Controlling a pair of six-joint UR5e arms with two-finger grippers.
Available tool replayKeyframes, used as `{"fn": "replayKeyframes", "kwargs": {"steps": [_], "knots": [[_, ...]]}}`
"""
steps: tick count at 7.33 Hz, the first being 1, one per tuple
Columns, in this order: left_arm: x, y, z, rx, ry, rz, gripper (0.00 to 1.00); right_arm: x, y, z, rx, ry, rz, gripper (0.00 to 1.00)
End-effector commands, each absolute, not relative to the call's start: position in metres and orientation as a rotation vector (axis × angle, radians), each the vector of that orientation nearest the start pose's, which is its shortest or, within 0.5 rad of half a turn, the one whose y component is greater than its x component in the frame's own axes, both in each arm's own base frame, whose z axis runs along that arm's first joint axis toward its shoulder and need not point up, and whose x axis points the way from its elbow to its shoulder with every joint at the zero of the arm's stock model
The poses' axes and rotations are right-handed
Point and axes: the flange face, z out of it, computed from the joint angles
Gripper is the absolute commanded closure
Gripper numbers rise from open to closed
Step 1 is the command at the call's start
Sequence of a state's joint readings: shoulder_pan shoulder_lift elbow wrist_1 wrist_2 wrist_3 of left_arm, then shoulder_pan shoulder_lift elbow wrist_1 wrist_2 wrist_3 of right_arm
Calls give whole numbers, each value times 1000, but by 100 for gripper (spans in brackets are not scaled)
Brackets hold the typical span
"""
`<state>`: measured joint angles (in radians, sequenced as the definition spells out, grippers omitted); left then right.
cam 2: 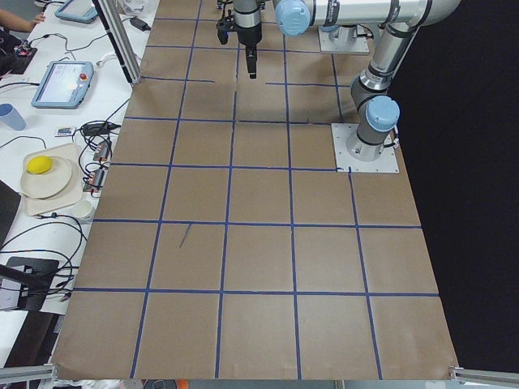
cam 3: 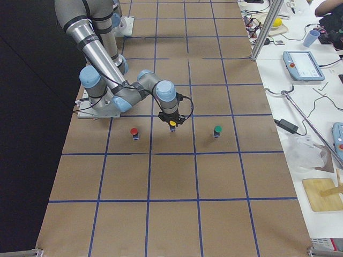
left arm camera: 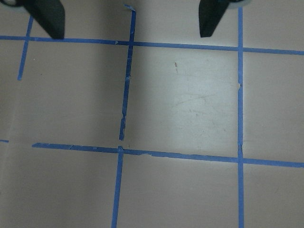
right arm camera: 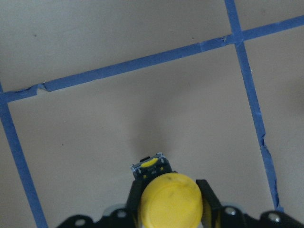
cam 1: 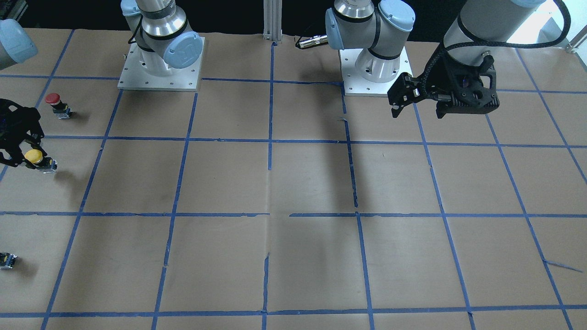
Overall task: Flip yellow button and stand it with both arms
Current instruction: 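Lower the button upright onto the table with the right gripper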
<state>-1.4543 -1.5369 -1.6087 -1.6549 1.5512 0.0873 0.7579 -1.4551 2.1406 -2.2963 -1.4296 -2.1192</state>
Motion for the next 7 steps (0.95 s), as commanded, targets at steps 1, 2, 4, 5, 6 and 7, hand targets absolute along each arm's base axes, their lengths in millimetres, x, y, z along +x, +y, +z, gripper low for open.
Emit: {"fn": "replayKeyframes", "kwargs": {"steps": [1, 2, 4, 5, 6, 7], "knots": [[-79, -478, 475, -49, 3160, 145, 0, -244, -413, 239, -1882, 2538, -235, 74], [-80, -477, 476, -53, 3169, 139, 0, -249, -416, 236, -1899, 2560, -239, 74], [-81, -476, 478, -55, 3168, 132, 0, -257, -418, 225, -1887, 2572, -236, 74], [-80, -476, 478, -55, 3167, 132, 0, -256, -418, 227, -1869, 2588, -238, 74], [-81, -476, 480, -55, 3170, 127, 0, -256, -418, 227, -1865, 2588, -237, 73], [-81, -477, 480, -55, 3170, 125, 0, -254, -420, 227, -1855, 2580, -289, 74]]}}
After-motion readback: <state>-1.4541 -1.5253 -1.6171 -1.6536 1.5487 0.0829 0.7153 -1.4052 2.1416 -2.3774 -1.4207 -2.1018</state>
